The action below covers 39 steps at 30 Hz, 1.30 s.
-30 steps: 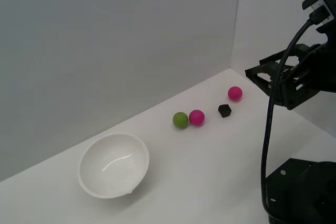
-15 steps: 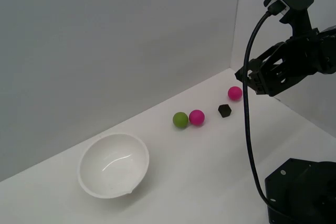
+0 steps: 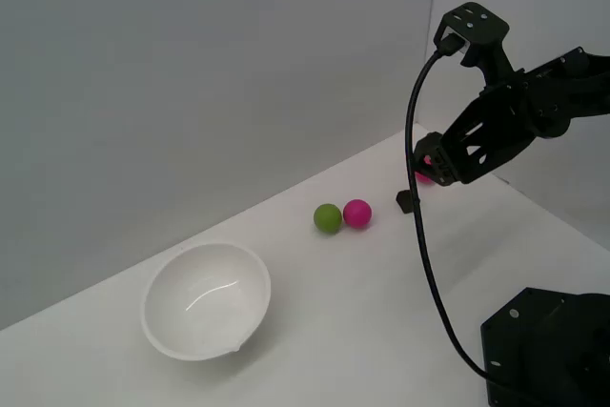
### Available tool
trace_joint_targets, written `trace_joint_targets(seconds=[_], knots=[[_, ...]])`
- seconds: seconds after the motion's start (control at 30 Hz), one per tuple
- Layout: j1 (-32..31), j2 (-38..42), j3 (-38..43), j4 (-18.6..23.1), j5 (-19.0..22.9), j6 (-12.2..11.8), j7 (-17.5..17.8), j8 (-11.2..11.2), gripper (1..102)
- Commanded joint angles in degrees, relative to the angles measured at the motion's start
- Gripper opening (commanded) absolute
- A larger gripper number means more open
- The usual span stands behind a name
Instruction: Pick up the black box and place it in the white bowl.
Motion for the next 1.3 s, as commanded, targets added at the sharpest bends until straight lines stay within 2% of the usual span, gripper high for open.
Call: trace_joint_targets(seconds=[0.0,0.07,0.23,0.33,0.63,1.0,1.27], knots=[[0.35,-0.79,-0.44,-1.85,-2.11,-0.70,-0.09,0.26,102],[0.35,-1.76,-1.58,-2.02,-2.29,-0.79,-0.09,0.44,100],[0.35,-5.10,-4.83,-2.29,-2.55,-0.88,-0.09,3.34,100],[0.44,-7.91,-7.65,-2.29,-2.55,-0.88,-0.09,3.69,100],[1.93,-15.73,-15.47,-2.29,-2.55,-0.88,-5.98,4.13,100],[2.02,-22.24,-21.88,-2.20,-2.46,-0.88,-9.58,4.66,100],[2.11,-23.82,-23.55,-2.11,-2.29,-0.88,-10.37,4.66,100]])
